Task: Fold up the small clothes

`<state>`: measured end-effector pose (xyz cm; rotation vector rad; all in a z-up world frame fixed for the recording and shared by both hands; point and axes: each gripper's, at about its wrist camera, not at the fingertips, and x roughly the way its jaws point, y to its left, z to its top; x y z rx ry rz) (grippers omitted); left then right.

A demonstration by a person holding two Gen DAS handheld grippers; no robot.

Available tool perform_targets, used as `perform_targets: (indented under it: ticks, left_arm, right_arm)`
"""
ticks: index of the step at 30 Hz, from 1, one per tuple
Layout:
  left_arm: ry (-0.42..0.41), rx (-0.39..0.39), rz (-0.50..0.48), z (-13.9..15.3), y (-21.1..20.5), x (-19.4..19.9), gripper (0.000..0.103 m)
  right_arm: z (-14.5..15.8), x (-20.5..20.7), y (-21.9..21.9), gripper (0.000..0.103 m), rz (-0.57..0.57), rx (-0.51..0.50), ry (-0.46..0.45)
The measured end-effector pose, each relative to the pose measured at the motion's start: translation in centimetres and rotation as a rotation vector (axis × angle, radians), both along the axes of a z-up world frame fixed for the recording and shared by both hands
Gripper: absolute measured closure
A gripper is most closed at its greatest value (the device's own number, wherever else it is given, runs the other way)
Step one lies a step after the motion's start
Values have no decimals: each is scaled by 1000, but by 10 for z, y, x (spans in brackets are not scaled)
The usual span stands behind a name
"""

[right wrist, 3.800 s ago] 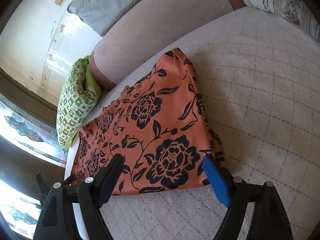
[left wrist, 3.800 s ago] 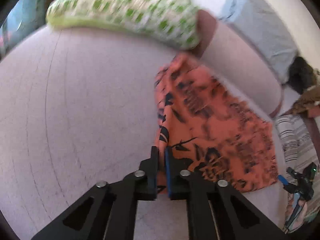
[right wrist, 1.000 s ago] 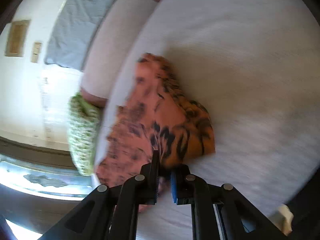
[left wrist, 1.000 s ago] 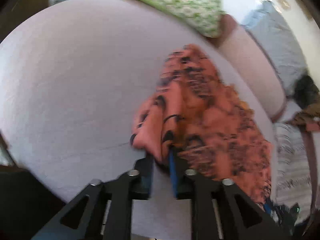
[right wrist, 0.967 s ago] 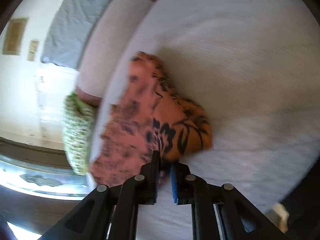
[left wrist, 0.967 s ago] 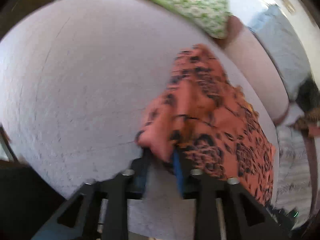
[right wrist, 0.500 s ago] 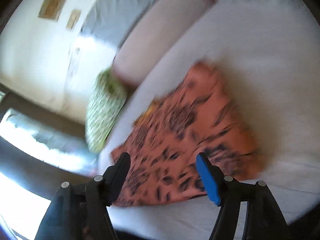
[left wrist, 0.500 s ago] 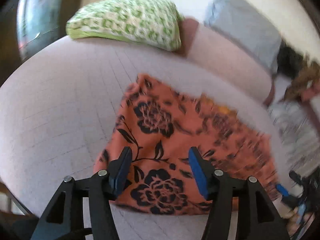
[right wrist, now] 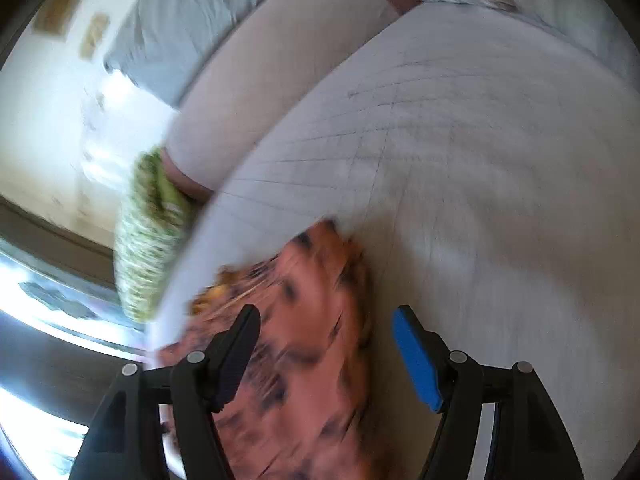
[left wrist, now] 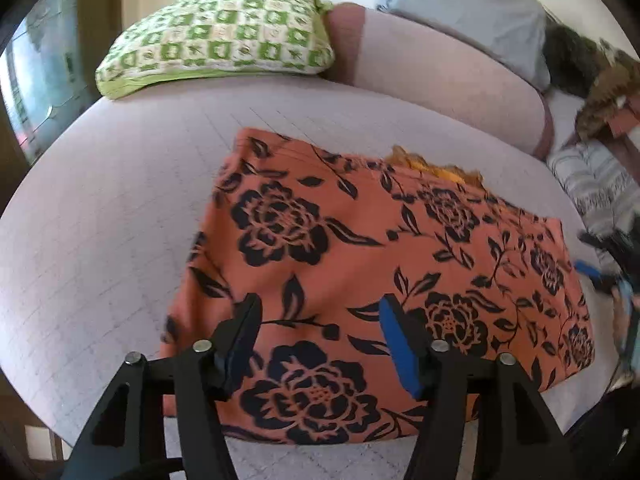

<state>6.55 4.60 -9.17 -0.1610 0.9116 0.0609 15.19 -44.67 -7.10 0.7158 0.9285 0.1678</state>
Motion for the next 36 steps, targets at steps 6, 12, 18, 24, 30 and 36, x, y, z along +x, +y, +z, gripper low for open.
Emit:
perform_targets:
  ticks: [6, 12, 18, 24, 30, 36]
  left_arm:
    - [32, 34, 21, -19, 7, 11, 41]
    - [22, 80, 21, -21, 3, 14, 39]
    - [21, 51, 19, -21, 6, 11, 38]
    - [7, 28, 6, -20, 8, 7, 34]
    - [4, 12, -3, -21, 9, 10, 31]
    - [-10, 13, -13, -22, 10, 9, 31]
  right_arm:
    - [-3, 42, 31, 89, 138, -195, 8]
    - [-21, 51, 5, 77, 72, -178, 44]
    - [11, -11, -23, 41, 16, -59, -42]
    - [-19, -114, -7, 33, -47, 164, 113]
    - [-86, -143, 20, 33, -219, 584, 161]
    - [-78, -129, 13, 87, -386, 519, 79]
